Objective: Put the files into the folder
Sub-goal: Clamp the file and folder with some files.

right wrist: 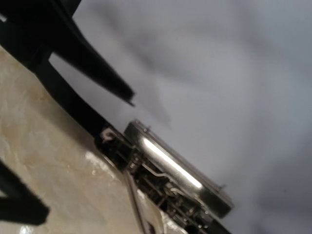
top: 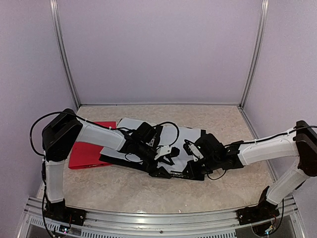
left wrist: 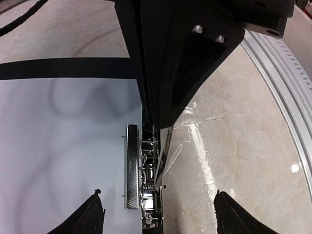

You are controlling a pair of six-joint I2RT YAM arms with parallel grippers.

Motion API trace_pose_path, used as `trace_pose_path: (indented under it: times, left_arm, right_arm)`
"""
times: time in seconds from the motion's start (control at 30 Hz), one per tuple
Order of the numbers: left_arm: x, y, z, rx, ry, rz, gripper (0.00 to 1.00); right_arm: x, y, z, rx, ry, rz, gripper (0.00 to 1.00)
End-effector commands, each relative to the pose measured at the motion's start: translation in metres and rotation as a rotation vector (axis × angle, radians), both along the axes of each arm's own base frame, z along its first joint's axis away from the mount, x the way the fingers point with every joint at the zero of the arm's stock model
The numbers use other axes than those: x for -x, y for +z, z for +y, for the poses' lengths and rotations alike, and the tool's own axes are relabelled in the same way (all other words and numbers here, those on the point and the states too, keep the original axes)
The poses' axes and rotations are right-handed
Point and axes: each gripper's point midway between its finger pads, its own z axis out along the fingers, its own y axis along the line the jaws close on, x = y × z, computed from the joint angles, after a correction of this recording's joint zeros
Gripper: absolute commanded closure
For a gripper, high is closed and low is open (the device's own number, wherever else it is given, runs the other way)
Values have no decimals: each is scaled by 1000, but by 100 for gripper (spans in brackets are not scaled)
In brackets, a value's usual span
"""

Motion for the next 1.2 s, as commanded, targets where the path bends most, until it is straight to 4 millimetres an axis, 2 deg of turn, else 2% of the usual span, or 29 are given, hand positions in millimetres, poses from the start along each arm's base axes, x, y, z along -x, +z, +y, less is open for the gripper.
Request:
trace_pose_path:
  times: [0.0,0.27,0.57,0.93,1.17]
  left_arm:
    - [3,-13,-6,2,-61,-38,25]
    - [-1,-30,-10,-18,-65,-59,27]
    - [4,-38,-15,-33,-82,-67,48]
    - [5,-51,-11,-67,-87,-82,65]
    - [10,-66,-6,-88,-88,-110,67]
  right_arm:
    - [12,-31,-33,135,-16,57,100]
    - [13,-32,-33,132,-15,64,100]
    - [13,-34,-34,139,-15,69,100]
    - [13,-33,-35,142,-20,67,100]
    - [14,-35,-37,148,-24,68,100]
